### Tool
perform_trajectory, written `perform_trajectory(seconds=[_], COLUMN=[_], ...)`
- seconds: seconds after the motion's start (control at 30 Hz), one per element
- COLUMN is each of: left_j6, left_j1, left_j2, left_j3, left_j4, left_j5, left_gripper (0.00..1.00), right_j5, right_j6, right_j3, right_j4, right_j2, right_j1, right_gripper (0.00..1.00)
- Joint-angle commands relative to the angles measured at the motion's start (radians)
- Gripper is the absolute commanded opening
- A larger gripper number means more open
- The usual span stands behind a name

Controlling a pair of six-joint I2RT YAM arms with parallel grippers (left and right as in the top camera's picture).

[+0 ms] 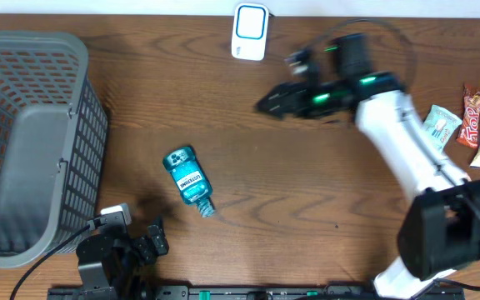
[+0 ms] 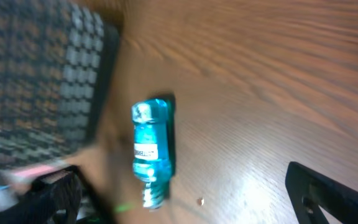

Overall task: Scan the item barcode
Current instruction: 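Move the open right gripper down to the blue Listerine bottle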

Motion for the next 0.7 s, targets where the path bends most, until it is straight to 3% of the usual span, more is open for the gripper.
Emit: perform_trajectory(seconds=[0.0, 0.17, 0.2, 0.3, 0.67], left_j6=[-0.005, -0.004, -0.004, -0.004, -0.004], left_j1=[0.001, 0.001, 0.001, 0.001, 0.001], left_j2=[-0.004, -0.004, -0.004, -0.004, -0.004], left_j3=[-0.008, -0.008, -0.008, -0.008, -0.008], left_j4=[-0.032, -0.031, -0.032, -0.032, -0.032], left_j5=[0.003, 0.002, 0.003, 0.003, 0.003], left_gripper=[0.98, 0.98, 0.98, 0.98, 0.98], right_j5=[0.319, 0.531, 0.675, 0.824, 0.789], right_j6=[-0.016, -0.013, -0.011, 0.029, 0.017], right_j3=[-0.015, -0.015, -0.015, -0.015, -0.014], right_j4=[0.031, 0.122, 0.146, 0.169, 0.258], right_j2=[0.030, 0.063, 0.082, 0.133, 0.314], right_j1=[0.194, 0.426, 0.492, 0.561, 0.678], right_gripper=[0.99, 0.99, 0.99, 0.99, 0.99])
